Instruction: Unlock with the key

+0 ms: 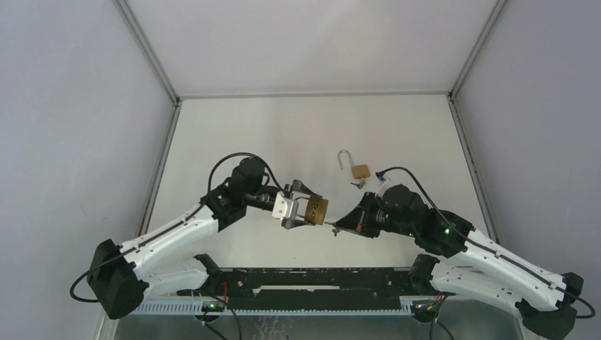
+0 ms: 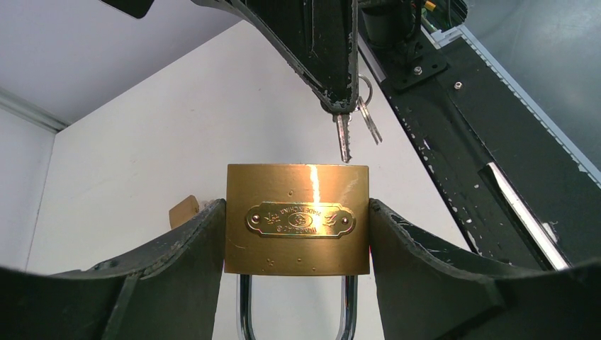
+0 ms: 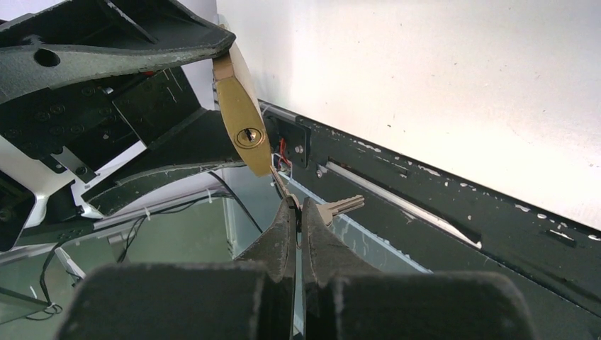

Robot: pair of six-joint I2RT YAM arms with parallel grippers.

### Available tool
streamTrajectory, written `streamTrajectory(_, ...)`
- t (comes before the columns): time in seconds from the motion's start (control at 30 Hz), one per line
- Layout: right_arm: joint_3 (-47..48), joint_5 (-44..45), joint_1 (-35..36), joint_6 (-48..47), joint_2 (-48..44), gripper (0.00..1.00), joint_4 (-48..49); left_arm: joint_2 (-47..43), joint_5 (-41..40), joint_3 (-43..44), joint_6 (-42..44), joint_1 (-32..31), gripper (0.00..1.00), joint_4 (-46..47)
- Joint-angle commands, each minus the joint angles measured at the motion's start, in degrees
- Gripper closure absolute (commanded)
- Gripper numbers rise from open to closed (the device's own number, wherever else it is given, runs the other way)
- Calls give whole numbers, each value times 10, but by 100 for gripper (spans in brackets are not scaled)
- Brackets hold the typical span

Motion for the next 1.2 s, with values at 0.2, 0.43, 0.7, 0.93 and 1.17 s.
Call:
streamTrajectory(0.2, 4, 35, 6, -2, -27, 100, 35, -23, 15, -4, -8, -8, 100, 67)
streamTrajectory(0.43, 4, 41, 7, -4, -28, 100, 47, -22, 16, -3, -11, -10, 100, 69)
streamTrajectory(0.7, 4, 41, 7, -8, -14, 100, 54, -20, 17, -3, -13, -15, 100, 71)
streamTrajectory(0.93, 4, 60, 6, -11, -11, 100, 49, -20, 16, -5, -17, -16, 100, 75)
streamTrajectory(1.17, 4, 58, 8, -17, -5, 100, 48, -19, 16, -5, -20, -17, 100, 78)
